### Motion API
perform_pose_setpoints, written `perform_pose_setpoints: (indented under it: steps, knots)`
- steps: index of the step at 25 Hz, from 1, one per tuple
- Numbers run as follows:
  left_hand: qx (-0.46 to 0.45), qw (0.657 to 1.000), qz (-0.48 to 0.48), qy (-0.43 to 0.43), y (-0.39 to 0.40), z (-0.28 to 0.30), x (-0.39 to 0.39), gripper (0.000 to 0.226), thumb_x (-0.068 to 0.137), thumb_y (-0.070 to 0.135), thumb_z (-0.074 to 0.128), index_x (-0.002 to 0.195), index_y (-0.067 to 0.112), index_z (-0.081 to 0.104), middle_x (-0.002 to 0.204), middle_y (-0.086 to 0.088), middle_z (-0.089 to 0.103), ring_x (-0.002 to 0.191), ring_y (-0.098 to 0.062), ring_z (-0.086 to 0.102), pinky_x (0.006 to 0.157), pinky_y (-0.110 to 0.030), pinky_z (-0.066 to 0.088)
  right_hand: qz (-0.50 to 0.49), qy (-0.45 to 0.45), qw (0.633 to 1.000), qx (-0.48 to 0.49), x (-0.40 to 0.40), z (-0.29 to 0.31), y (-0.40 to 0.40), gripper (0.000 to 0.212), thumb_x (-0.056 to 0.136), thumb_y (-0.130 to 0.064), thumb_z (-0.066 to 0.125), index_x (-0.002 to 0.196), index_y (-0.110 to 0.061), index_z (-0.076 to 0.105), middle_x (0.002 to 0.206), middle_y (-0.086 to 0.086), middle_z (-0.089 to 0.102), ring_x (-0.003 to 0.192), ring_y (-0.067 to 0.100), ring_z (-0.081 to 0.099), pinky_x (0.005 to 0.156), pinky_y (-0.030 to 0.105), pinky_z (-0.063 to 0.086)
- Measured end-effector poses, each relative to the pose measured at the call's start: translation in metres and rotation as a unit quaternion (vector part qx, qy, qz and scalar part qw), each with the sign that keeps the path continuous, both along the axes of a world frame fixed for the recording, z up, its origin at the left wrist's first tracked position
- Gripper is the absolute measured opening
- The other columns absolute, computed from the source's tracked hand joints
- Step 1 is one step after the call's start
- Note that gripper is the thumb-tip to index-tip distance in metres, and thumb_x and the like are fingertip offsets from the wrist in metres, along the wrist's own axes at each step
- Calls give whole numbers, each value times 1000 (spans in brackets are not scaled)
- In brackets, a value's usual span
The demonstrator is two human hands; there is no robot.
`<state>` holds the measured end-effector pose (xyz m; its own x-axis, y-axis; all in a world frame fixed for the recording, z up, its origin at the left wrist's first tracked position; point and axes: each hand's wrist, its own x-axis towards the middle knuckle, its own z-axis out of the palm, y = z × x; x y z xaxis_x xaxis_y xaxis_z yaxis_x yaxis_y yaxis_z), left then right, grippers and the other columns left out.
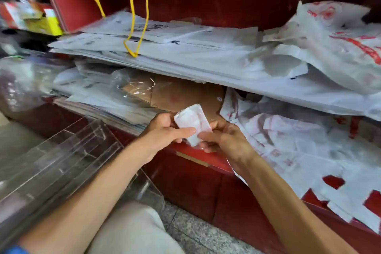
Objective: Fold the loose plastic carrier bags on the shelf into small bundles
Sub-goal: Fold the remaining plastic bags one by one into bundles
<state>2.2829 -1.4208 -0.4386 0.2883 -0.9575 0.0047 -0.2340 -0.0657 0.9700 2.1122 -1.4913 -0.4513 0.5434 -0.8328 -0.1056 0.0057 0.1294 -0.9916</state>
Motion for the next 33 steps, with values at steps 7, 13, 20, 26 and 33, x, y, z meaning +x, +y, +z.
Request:
perform_pose_setpoints:
  steps: [7, 13, 20, 26, 33]
  knots:
    - [-28, 969, 238, 54, 141, -16, 131, 9, 85, 3, 71, 90, 11, 71, 80, 1, 76, 76, -12, 72, 64, -26, 59, 236, 87, 961, -120, 186, 1, 72, 12, 83, 1, 70, 94, -4, 67, 58, 1, 60, 43, 9, 46, 41, 19, 37]
    - [-87, 919, 382, 32, 248, -16, 201, 16, 84, -4, 69, 80, 11, 70, 71, 4, 70, 72, -13, 64, 75, -34, 56, 342, 96, 925, -136, 306, 8, 157, 16, 87, 3, 65, 87, -12, 61, 69, 7, 64, 50, 10, 56, 45, 22, 43]
    - [-65, 879, 471, -26, 306, -35, 261, 31, 85, 3, 71, 61, 21, 65, 56, 12, 58, 60, -9, 52, 60, -27, 42, 334, 89, 921, -180, 394, -9, 215, 26, 85, -1, 65, 75, -24, 56, 82, 1, 67, 74, 15, 59, 67, 29, 51]
    - [-65, 838, 542, -7, 313, -61, 281, 8, 87, -1, 67, 81, 3, 62, 72, -11, 57, 62, -14, 53, 51, -23, 46, 307, 184, 845, -397, 386, -43, 232, 27, 85, -9, 53, 108, -24, 56, 107, 3, 69, 98, 26, 63, 88, 36, 50]
    - [-79, 855, 512, 32, 301, -67, 291, 9, 87, 1, 67, 91, 10, 66, 83, -13, 65, 77, -21, 63, 71, -34, 52, 428, 183, 637, -614, 379, -60, 236, 55, 80, -12, 57, 132, -28, 48, 132, -3, 54, 119, 20, 35, 98, 35, 29]
